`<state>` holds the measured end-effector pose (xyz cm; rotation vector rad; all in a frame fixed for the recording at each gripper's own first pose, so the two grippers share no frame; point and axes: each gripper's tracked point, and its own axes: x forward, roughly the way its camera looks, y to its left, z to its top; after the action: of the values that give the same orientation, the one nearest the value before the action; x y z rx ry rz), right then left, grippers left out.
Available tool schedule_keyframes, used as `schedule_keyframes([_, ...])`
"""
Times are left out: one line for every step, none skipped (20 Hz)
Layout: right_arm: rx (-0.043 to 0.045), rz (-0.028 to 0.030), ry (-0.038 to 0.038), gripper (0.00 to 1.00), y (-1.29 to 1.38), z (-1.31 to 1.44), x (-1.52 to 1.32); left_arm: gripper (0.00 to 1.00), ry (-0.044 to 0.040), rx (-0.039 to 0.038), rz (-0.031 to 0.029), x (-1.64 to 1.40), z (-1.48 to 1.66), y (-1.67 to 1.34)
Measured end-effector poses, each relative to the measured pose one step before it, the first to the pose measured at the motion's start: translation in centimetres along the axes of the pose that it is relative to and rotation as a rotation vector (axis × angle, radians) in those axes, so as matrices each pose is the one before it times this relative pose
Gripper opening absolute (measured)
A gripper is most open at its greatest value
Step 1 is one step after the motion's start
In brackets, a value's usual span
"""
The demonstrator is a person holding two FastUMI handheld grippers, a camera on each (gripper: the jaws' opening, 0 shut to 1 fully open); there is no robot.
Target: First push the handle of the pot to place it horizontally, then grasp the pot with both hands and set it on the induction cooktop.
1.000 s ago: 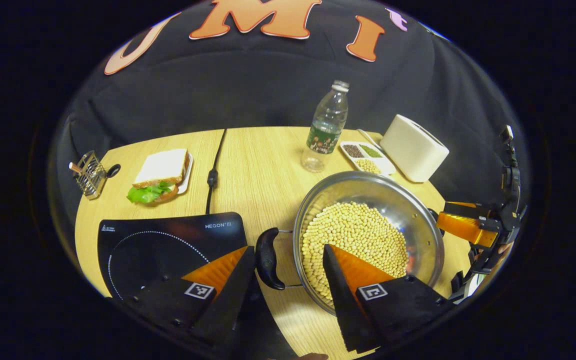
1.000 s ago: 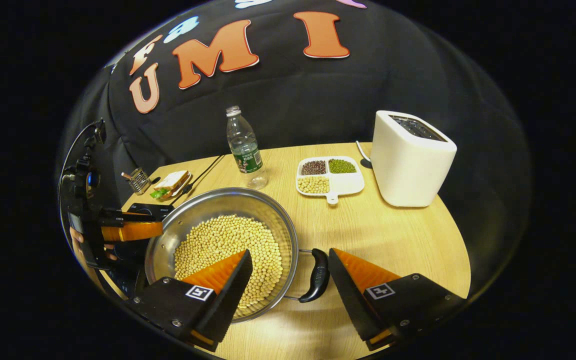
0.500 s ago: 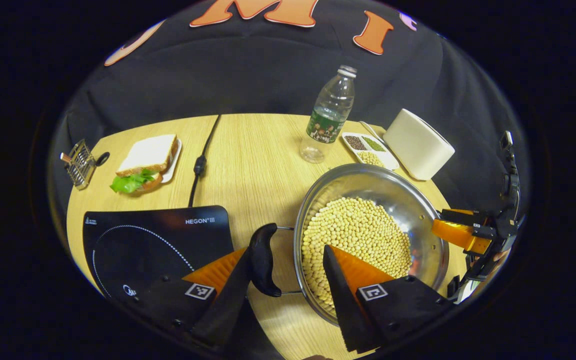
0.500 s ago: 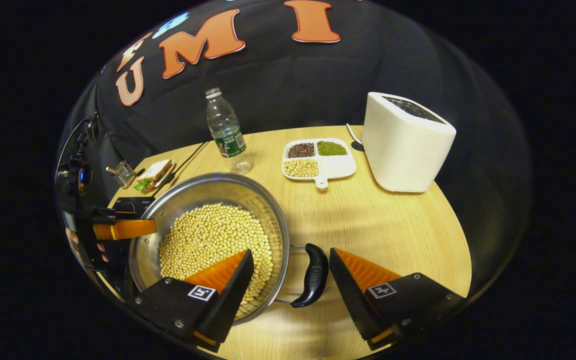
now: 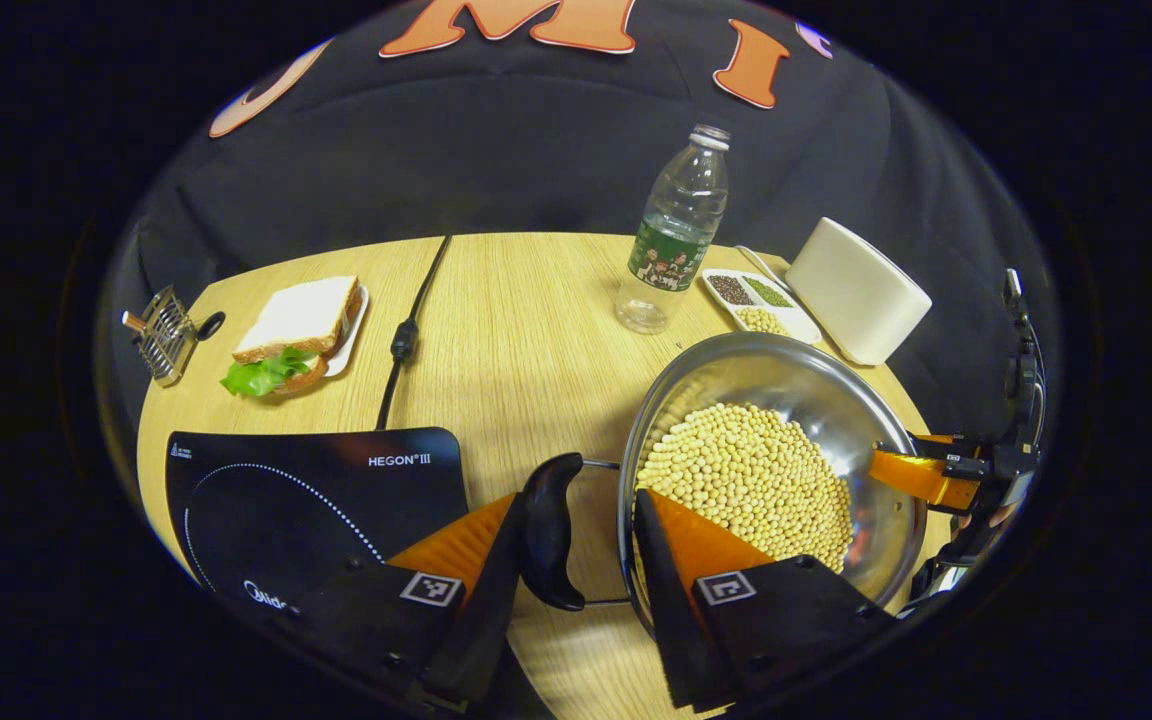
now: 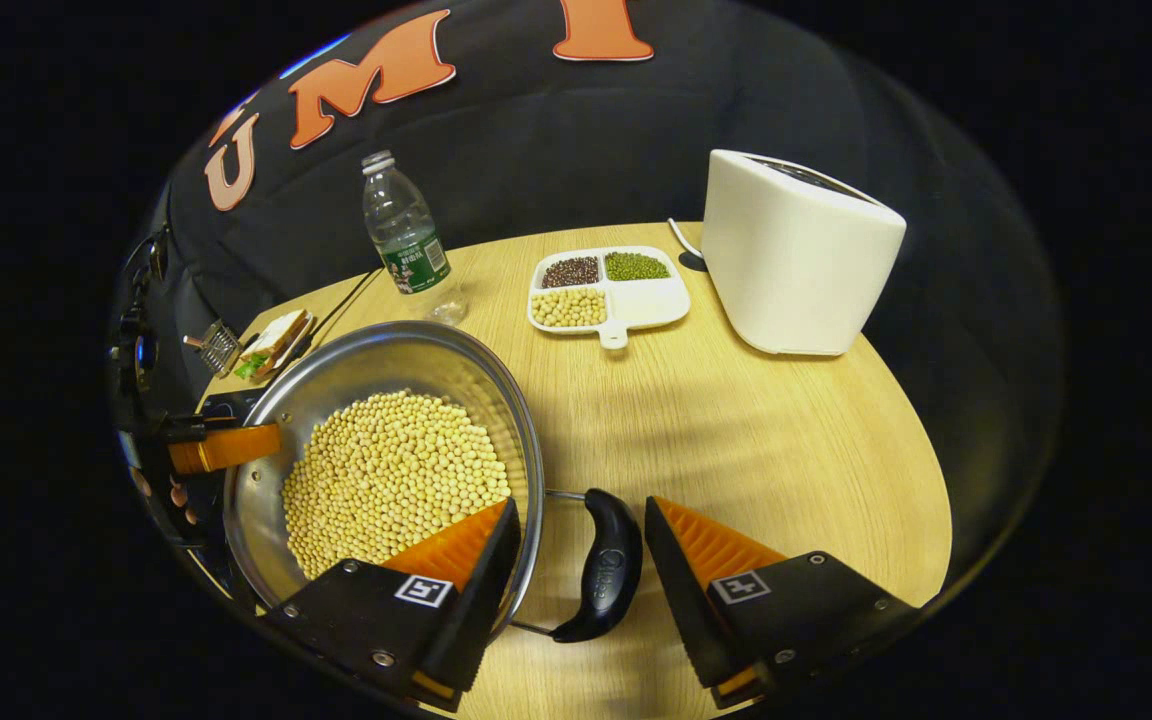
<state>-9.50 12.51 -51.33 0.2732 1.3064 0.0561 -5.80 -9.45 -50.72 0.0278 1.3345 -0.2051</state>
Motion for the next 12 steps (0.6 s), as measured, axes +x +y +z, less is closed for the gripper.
schedule_keyframes([0.00376,0.00615,0.00841,0.77,0.252,-0.377,0.218,0.67,-0.00386,0.00177,0.01759,0.242,0.160,0.174])
schedule_keyframes([-0.00212,-0.00349,0.01230,0.73,0.126,-0.282,0.188,0.69,-0.00485,0.00753,0.00883,0.173,-0.224,-0.007])
schedule_keyframes([-0.00637,-0.00713,-0.00138,0.71,-0.115,-0.077,0.122,0.67,-0.01031,0.01541,0.00711,0.060,0.178,-0.065])
schedule_keyframes([-0.00759,-0.00111,0.00034,0.69,-0.004,0.094,0.026,0.65,-0.01023,0.01715,0.01841,0.372,0.027,-0.086])
schedule_keyframes([-0.01215,0.01107,0.00337,0.66,0.088,-0.170,0.023,0.71,-0.00481,0.01998,0.01850,0.045,-0.015,-0.042])
schedule_keyframes([-0.00056,0.01573,0.00926,0.69,0.109,-0.069,-0.046,0.71,-0.01291,0.01697,0.01199,0.057,-0.028,0.026])
schedule_keyframes([0.01117,-0.00040,0.01460,0.68,-0.203,-0.192,-0.057,0.70,-0.00673,0.00626,0.00361,-0.026,0.076,-0.170])
schedule_keyframes([0.00374,-0.01220,0.00826,0.68,-0.164,0.020,0.057,0.71,-0.00858,0.00162,0.00139,0.125,0.041,-0.292])
schedule_keyframes([-0.00952,-0.01121,0.01394,0.67,-0.103,-0.229,0.031,0.71,-0.00158,0.00244,0.00378,0.035,0.064,-0.119])
schedule_keyframes([-0.00880,-0.00483,0.01241,0.65,-0.052,-0.135,-0.115,0.70,0.00421,0.00578,0.00614,-0.061,-0.131,-0.101])
schedule_keyframes([0.00217,-0.00285,0.00870,0.64,-0.097,-0.112,-0.157,0.69,0.00003,0.01060,0.00431,-0.056,0.053,-0.060])
schedule_keyframes([-0.00030,-0.00177,0.01185,0.63,-0.076,-0.206,-0.299,0.68,-0.00002,0.01479,0.00358,-0.231,-0.282,-0.246])
